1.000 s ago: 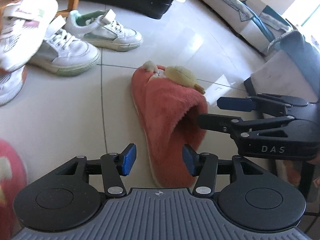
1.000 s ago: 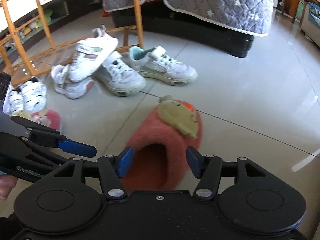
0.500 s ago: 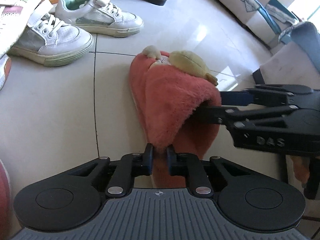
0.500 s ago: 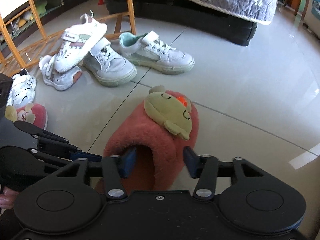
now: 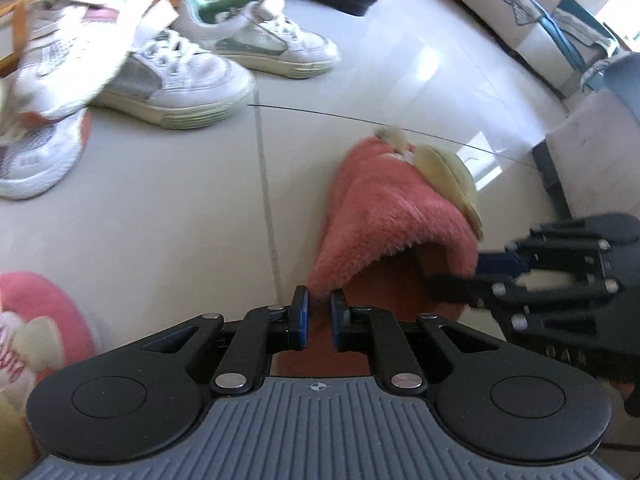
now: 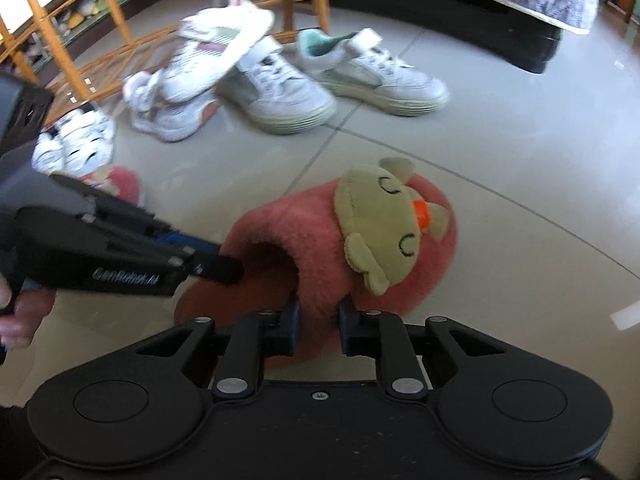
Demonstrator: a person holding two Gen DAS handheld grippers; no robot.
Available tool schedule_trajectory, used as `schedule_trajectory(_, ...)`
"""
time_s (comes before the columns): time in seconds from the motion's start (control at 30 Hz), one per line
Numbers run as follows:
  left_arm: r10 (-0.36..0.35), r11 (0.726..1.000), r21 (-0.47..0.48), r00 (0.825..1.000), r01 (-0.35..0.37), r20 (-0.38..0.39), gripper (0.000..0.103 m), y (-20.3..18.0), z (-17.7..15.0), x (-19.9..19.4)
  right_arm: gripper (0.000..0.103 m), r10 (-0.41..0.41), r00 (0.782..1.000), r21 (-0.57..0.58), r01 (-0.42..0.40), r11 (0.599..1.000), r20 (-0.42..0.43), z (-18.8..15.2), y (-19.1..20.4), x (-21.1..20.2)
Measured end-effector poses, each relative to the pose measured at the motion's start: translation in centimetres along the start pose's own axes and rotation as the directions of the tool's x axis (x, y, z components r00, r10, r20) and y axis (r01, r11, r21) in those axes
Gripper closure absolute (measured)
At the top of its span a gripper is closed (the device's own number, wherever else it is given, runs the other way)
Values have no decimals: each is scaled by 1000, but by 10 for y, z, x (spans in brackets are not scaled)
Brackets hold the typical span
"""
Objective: Organize scattered shoes
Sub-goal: 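Carry the second pink slipper toward the first slipper with the right gripper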
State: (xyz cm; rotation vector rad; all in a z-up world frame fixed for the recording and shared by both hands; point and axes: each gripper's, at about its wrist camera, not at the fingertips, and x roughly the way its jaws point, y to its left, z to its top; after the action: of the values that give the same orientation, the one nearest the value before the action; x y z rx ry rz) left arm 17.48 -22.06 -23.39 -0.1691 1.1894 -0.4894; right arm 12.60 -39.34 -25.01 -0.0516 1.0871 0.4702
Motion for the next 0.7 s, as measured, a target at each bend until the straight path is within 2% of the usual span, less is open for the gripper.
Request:
schedule_trajectory(0.13, 23, 999, -45, 1000, -22, 21, 90, 12, 1, -4, 82, 41, 999, 3, -41, 999, -12, 2, 12, 1)
schedule_trajectory(0.3, 42, 999, -18, 999, -41, 32, 90, 12, 7, -3, 80, 41, 999, -15, -41, 999, -2, 6, 17, -2)
schedule_trajectory(0.47, 70, 997, 14, 997, -71, 44, 88, 10, 12, -3, 69, 42, 999, -42, -41, 998, 23, 7, 16, -10)
schedule_trajectory(0.57, 48, 999, -13, 998, -47, 35, 87, 14, 12, -8, 67, 37, 998, -59, -34, 998, 42, 8, 15, -17)
schedule_trajectory(0.7, 32, 999, -5, 998, -32, 53, 87, 16, 10, -21, 58, 51, 997, -37, -49, 998, 62, 7, 6, -24)
